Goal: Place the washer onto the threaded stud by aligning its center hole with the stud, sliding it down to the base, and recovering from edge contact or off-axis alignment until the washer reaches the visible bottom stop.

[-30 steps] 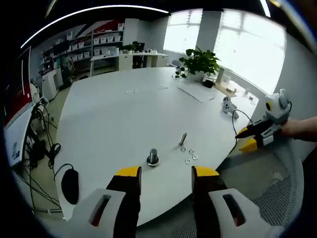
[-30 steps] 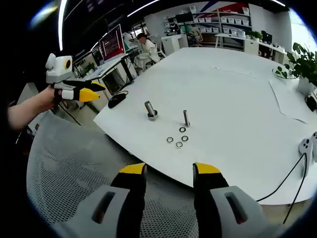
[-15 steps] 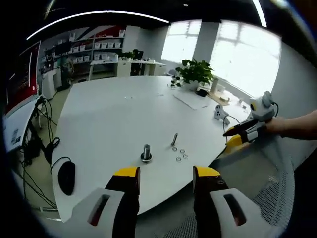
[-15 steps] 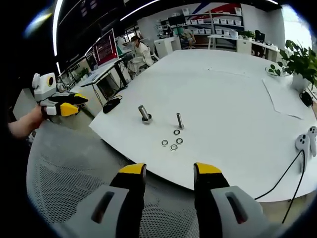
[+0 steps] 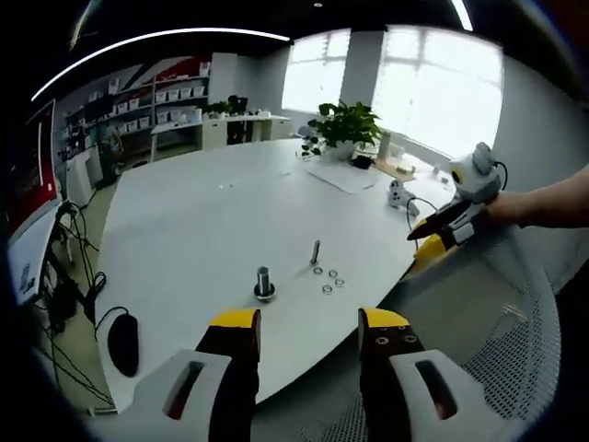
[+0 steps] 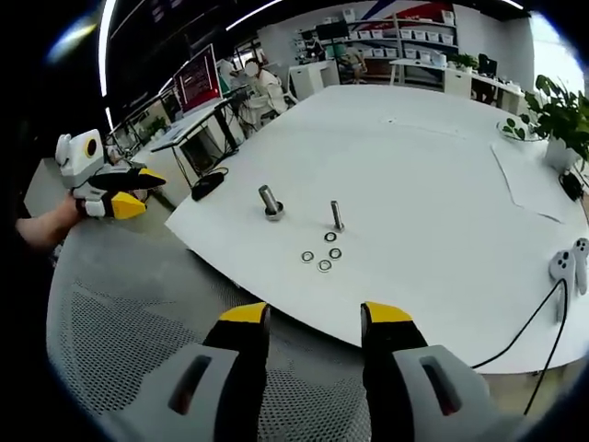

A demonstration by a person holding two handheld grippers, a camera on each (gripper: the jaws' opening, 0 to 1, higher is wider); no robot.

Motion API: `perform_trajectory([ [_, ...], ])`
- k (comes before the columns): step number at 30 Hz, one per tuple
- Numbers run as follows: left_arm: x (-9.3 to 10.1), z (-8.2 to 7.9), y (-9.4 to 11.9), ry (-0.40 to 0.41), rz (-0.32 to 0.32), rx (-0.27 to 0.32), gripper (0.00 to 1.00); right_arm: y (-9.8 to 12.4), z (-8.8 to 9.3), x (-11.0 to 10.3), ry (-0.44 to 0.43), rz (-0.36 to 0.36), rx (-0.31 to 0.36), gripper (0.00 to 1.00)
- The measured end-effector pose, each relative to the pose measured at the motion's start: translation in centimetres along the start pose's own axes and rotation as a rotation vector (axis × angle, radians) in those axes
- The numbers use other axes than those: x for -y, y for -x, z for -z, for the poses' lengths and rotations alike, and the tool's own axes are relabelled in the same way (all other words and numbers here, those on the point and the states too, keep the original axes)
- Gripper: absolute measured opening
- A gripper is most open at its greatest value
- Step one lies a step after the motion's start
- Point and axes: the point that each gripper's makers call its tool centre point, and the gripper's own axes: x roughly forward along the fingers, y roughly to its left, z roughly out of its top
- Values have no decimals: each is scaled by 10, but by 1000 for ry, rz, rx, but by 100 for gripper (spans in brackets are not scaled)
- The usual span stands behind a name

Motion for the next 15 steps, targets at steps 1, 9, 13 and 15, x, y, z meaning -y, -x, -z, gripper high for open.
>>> perform_trajectory([
  [1, -1, 0, 0, 1, -5, 1, 41, 0, 0, 0, -1, -1, -1, 42],
  [9, 0, 5, 0, 19, 4, -16, 42, -1, 2, -1, 4, -5, -11, 42],
  [13, -1, 11, -2, 23, 2, -47, 42, -2, 4, -2, 10, -10, -24, 42],
  [15, -1, 11, -1, 25, 3, -49, 42, -3, 7, -2, 17, -11, -40, 42],
])
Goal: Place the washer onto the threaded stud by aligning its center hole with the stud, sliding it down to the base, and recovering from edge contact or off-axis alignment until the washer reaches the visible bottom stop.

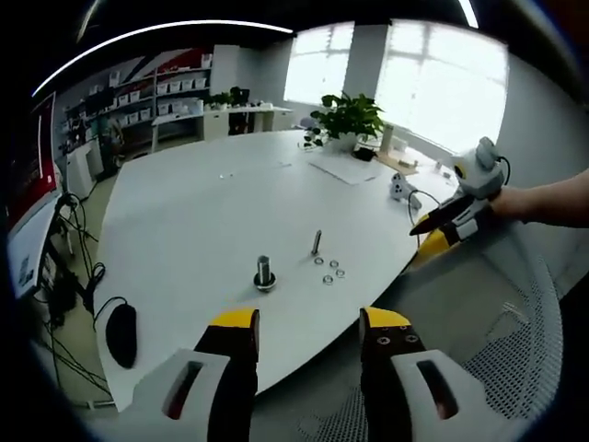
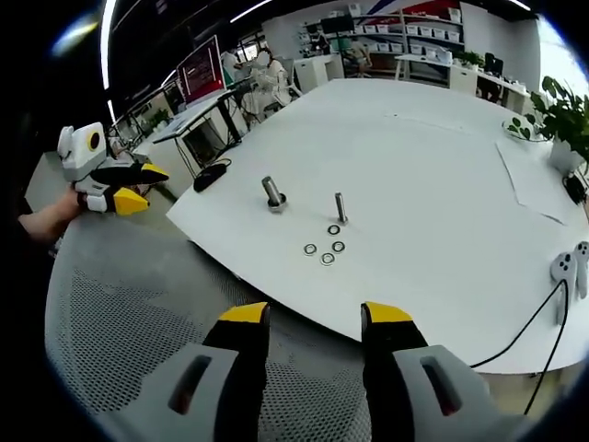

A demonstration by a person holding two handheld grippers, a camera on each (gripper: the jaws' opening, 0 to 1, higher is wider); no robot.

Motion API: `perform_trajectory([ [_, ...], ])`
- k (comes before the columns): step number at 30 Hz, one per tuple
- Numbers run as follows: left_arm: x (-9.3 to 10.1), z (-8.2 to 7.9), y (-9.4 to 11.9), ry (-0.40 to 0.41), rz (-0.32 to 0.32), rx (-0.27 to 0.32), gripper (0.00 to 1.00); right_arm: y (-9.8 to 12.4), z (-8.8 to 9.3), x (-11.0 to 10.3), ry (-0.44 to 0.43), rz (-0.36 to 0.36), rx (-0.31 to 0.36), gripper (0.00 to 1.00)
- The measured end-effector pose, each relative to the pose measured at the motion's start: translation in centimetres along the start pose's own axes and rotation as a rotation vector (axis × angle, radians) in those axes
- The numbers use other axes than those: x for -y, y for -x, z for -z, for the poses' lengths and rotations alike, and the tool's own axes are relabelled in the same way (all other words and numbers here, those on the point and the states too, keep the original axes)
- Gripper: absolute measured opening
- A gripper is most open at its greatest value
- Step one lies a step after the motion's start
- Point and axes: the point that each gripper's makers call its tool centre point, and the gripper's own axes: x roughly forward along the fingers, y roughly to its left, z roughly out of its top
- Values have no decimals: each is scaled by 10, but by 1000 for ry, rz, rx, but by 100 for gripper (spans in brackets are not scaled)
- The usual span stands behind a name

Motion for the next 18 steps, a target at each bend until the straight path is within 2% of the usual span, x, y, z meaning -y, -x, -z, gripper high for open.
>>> perform_trajectory([
  [9, 6, 8, -4, 9, 34, -44, 41, -2, 6, -1, 11, -4, -36, 43],
  [13, 3, 8, -2, 2, 17, -38, 40, -4, 9, -4, 31, -16, -67, 46],
  [16, 2, 8, -2, 4, 19, -42, 40, -9, 17, -15, 96, -72, -136, 52],
  [18, 3, 9, -1, -5, 22, -47, 40, -11, 23, -14, 159, -68, -206, 52],
])
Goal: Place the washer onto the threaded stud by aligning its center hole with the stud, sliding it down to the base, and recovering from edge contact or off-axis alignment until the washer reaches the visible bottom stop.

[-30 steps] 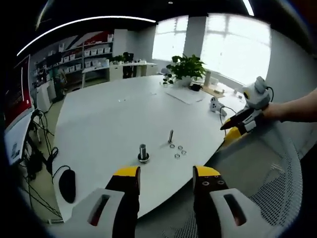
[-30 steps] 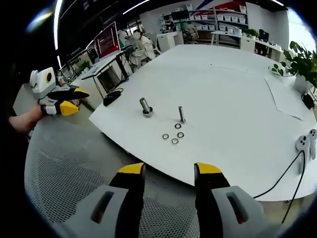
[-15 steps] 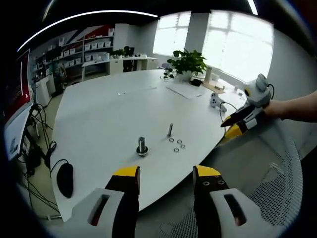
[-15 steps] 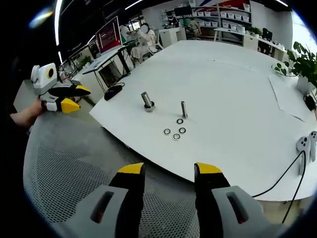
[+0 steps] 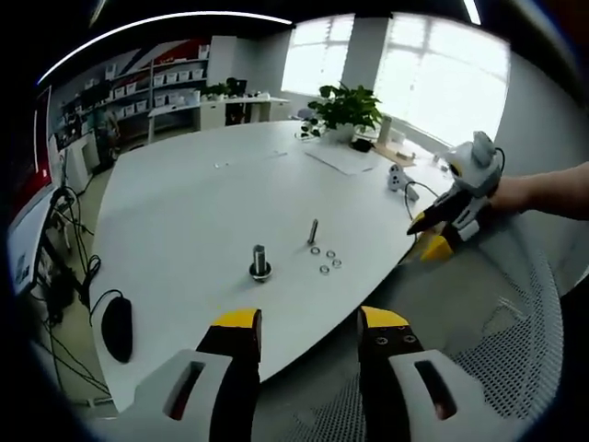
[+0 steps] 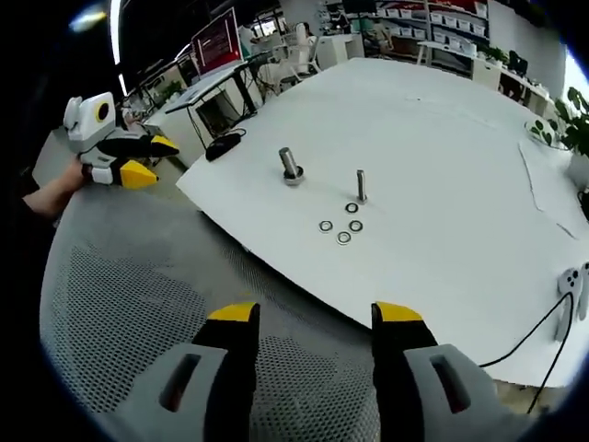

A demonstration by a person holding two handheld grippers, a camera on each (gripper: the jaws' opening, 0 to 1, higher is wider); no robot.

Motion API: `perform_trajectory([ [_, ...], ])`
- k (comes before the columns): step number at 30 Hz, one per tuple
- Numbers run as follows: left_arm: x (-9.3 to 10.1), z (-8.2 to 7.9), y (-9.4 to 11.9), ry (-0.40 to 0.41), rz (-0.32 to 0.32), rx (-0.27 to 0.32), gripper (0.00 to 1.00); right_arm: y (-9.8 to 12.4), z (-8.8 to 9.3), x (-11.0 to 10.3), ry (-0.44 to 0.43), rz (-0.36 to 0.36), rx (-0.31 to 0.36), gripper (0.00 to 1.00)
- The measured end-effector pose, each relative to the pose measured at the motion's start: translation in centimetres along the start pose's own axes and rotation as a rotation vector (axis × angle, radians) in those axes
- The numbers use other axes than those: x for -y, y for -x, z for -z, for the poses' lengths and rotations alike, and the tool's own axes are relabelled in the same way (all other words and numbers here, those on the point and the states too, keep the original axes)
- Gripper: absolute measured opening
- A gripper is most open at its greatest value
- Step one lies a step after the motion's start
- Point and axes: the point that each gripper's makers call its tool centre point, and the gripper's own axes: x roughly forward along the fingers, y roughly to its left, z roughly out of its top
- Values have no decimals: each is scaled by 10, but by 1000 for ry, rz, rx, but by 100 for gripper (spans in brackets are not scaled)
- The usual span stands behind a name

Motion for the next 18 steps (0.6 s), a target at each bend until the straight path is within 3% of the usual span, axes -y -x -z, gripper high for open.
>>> perform_trajectory([
  [10, 1, 0, 0, -7, 8, -2, 39, -10, -12, 20, 37, 44, -39, 48],
  [18, 0, 1, 0, -7, 2, -3, 38, -47, -14, 32, 87, 73, -127, 48],
])
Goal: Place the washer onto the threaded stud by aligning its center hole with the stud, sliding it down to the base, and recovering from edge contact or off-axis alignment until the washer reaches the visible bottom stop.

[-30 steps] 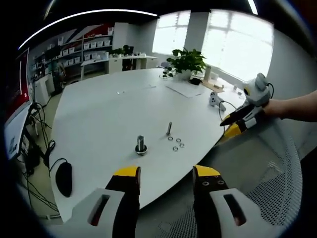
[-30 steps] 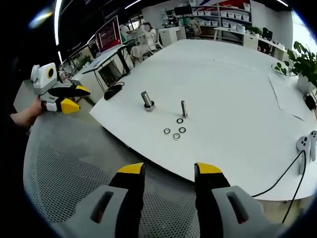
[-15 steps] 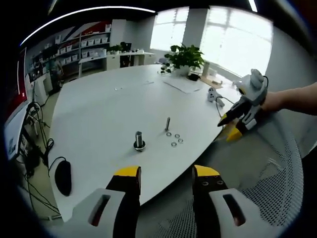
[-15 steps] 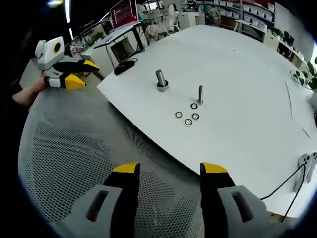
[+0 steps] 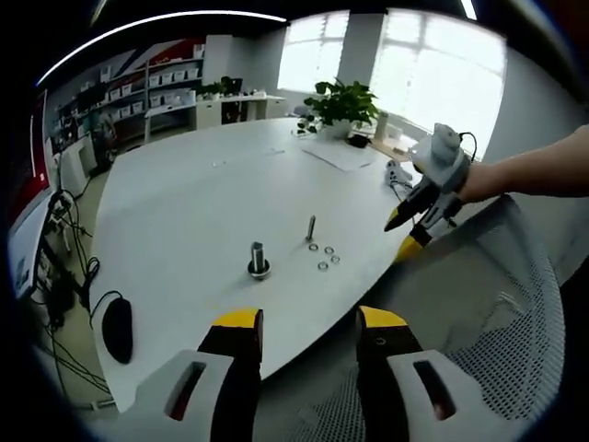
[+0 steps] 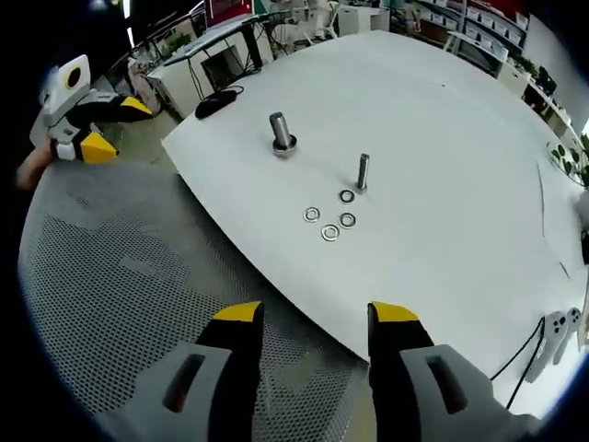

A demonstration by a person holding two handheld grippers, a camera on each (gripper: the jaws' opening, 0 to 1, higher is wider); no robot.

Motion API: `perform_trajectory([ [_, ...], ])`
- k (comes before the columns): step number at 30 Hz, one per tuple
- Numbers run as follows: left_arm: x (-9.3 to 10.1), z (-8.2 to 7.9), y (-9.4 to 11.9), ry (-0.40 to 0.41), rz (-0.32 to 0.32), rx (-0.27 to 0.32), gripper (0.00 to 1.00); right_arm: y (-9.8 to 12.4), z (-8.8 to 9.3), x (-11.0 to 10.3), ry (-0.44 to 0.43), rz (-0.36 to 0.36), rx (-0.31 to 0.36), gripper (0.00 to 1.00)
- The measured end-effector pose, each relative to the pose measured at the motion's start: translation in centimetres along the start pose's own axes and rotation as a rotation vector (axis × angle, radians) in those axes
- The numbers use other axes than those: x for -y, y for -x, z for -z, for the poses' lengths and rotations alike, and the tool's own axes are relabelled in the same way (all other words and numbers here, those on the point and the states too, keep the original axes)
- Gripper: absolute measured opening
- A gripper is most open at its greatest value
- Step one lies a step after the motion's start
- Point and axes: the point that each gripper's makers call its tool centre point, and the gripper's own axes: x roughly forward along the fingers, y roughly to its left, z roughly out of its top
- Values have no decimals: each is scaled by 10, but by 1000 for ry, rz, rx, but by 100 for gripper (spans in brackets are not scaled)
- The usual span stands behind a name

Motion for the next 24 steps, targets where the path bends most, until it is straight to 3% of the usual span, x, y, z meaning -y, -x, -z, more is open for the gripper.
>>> perform_trajectory([
  [4, 1, 2, 0, -2, 7, -10, 38, -13, 1, 5, 14, 15, -29, 48],
  [9, 0, 0, 1, -2, 2, 3, 38, -22, -3, 19, -65, 47, 4, 48],
  [14, -1, 1, -1, 2, -2, -4, 38, -31, 3, 27, -90, 62, -20, 47],
  [18, -1, 1, -1, -4, -4, -6, 37, -35, -2, 31, -151, 59, -7, 47],
  [24, -3, 0, 0, 3, -8, 2, 37, -44, -12, 29, -141, 55, -7, 46],
])
